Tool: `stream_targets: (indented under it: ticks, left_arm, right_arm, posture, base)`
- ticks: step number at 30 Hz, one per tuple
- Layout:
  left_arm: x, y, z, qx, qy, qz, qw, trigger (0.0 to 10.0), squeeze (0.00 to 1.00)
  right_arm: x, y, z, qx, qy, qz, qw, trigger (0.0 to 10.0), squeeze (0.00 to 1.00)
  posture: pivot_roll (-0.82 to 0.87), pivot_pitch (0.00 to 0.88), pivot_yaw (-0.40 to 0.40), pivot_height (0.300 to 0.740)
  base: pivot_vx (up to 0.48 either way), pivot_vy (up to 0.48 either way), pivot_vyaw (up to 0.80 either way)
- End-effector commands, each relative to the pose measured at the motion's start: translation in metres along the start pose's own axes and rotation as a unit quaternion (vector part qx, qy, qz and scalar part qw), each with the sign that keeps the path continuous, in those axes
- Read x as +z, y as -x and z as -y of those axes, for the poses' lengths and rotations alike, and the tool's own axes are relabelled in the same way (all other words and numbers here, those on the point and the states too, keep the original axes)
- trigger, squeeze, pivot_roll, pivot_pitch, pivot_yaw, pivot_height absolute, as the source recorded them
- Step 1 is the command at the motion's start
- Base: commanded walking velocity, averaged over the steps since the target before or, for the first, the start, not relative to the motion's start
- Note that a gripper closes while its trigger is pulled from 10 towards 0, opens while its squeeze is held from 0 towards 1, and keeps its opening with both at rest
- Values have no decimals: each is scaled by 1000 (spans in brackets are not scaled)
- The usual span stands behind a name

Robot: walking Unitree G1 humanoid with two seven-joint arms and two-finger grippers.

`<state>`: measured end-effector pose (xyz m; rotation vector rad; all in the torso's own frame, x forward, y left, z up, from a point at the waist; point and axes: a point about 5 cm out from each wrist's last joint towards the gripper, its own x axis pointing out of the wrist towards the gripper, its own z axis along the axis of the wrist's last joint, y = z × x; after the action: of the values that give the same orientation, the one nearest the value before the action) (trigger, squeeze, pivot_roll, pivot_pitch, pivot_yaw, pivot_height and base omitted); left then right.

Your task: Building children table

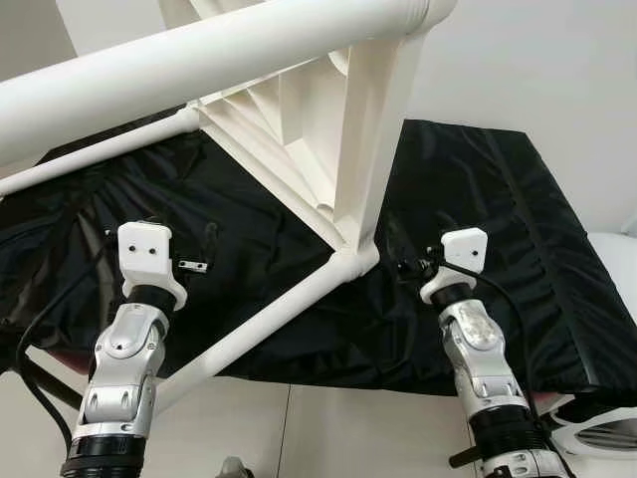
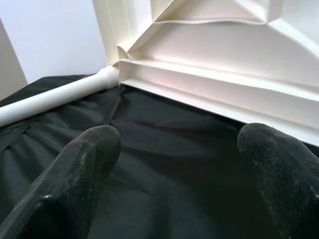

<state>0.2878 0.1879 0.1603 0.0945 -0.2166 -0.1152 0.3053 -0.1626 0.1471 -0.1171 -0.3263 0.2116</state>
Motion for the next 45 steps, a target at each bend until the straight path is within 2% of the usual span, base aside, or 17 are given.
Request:
stream_targets:
  ticks: [1, 4, 11, 16, 29, 31, 36, 42, 45]
  left_arm:
    - [0, 3, 6, -47, 1, -2, 999, 10000, 0]
    - [5, 7, 14, -94, 1, 9, 996, 10000, 0]
    - [9, 12, 21, -139, 3, 14, 990, 10000, 0]
    - [11, 13, 20, -146, -20, 12, 989, 10000, 0]
    - [17, 17, 23, -173, -22, 10, 985, 10000, 0]
    - [17, 16, 25, -183, -26, 9, 983, 10000, 0]
    - [18, 16, 26, -188, -29, 8, 982, 10000, 0]
    - [18, 18, 27, -192, -31, 5, 981, 10000, 0]
    - [19, 20, 26, -194, -33, 3, 980, 10000, 0]
  right_arm:
    - [2, 3, -2, 21, -10, 0, 1000, 10000, 0]
    - [10, 11, -11, 119, -36, 0, 992, 10000, 0]
    - [15, 15, -11, 180, -40, -6, 983, 10000, 0]
    - [21, -2, 3, 165, -12, 8, 986, 10000, 0]
    - [26, -8, 9, 167, -20, 8, 986, 10000, 0]
    - [28, -18, 14, 172, -18, 15, 985, 10000, 0]
    - [29, -27, 15, 179, -16, 21, 983, 10000, 0]
    - [31, -38, 15, 189, -18, 22, 982, 10000, 0]
    - [32, -52, 12, 208, -33, 21, 977, 10000, 0]
  posture:
    - [27, 74, -37, 740]
    - [29, 80, -34, 740]
    - [33, 88, -32, 740]
    - [50, 90, -45, 740]
    - [59, 83, -47, 740]
    - [60, 80, -43, 740]
    - [68, 76, -43, 740]
    - [80, 73, -50, 740]
    - [96, 79, -62, 740]
  base:
    - [0, 0, 0]
    - [0, 0, 0]
    - [0, 0, 0]
    - [0, 0, 0]
    - [0, 0, 0]
    - [0, 0, 0]
    - [0, 0, 0]
    - [0, 0, 0]
    - [0, 0, 0]
